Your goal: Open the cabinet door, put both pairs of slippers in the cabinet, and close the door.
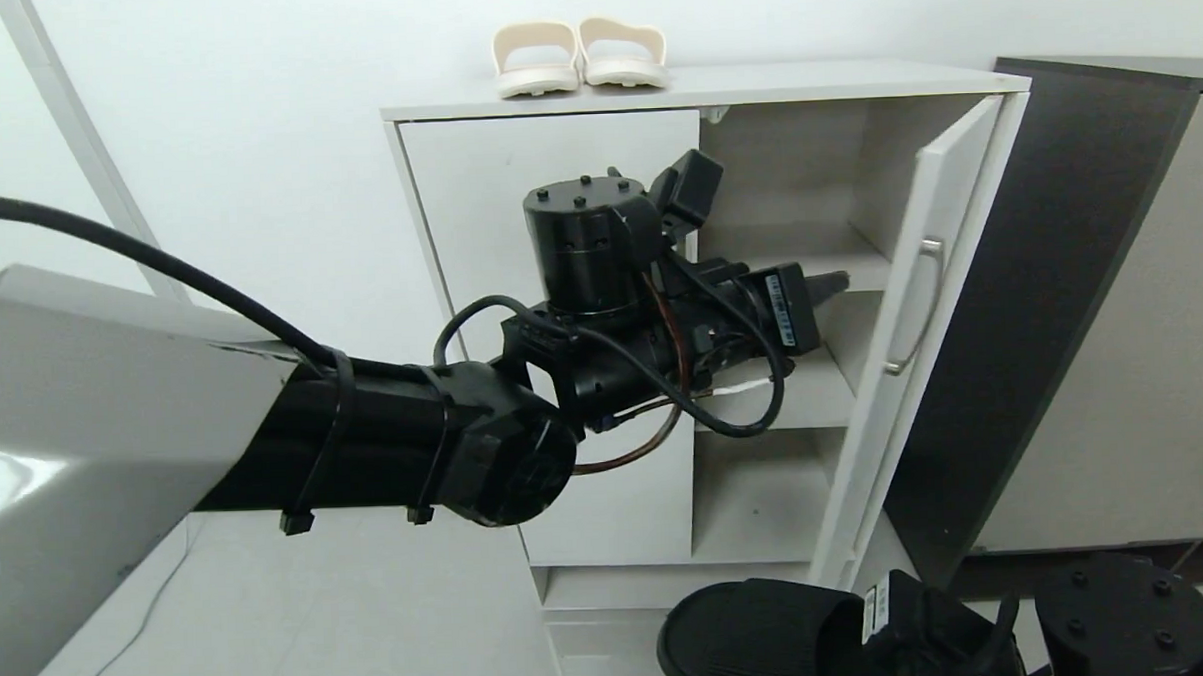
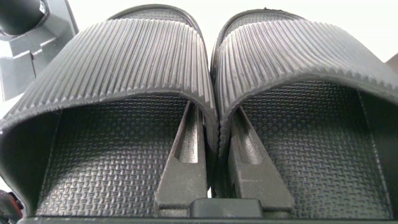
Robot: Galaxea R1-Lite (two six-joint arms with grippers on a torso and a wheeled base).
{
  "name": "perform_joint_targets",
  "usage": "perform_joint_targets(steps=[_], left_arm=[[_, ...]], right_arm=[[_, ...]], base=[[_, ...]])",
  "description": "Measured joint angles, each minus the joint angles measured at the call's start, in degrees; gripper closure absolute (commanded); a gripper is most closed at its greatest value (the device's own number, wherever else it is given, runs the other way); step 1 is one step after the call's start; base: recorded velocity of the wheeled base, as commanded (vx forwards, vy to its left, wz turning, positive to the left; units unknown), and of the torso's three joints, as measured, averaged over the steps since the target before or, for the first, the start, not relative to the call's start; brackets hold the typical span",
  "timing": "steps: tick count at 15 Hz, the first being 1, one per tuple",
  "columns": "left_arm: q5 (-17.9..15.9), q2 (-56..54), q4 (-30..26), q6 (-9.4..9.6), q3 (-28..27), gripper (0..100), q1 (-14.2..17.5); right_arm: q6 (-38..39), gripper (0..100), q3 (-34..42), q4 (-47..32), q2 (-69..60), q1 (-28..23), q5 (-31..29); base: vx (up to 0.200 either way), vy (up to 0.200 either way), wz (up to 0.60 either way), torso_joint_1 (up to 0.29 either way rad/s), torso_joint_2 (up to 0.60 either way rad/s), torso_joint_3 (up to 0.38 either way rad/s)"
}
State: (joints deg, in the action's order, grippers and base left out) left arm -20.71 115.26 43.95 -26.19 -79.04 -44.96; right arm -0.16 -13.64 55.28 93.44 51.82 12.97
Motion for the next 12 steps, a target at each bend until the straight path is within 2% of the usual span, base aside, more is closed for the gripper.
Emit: perform_joint_targets(steps=[4,8,10,12], left_arm=[[0.7,-0.7,0.9,0.09,0.7,100,-0.5],[6.1,-4.0,0.7,0.11,3.3,100,2.0],[8.7,-8.5,-0.5,0.49,7.7,100,4.7],[10.9,-15.0,-3.1,1.34,14.3,100,8.4]], right_arm=[[0.0,100,0.0,0.0,0.0,0.0,-0.2],[0.3,100,-0.8,1.3,0.0,-1.6,-1.5],[1.0,100,-3.0,1.6,0.8,-4.5,-7.1],[2.3,100,-6.3,1.7,2.6,-7.3,-14.4]], base=[[0.000,0.000,0.00,0.000,0.00,0.000],[0.000,0.000,0.00,0.000,0.00,0.000],[0.000,0.000,0.00,0.000,0.00,0.000],[0.000,0.000,0.00,0.000,0.00,0.000]])
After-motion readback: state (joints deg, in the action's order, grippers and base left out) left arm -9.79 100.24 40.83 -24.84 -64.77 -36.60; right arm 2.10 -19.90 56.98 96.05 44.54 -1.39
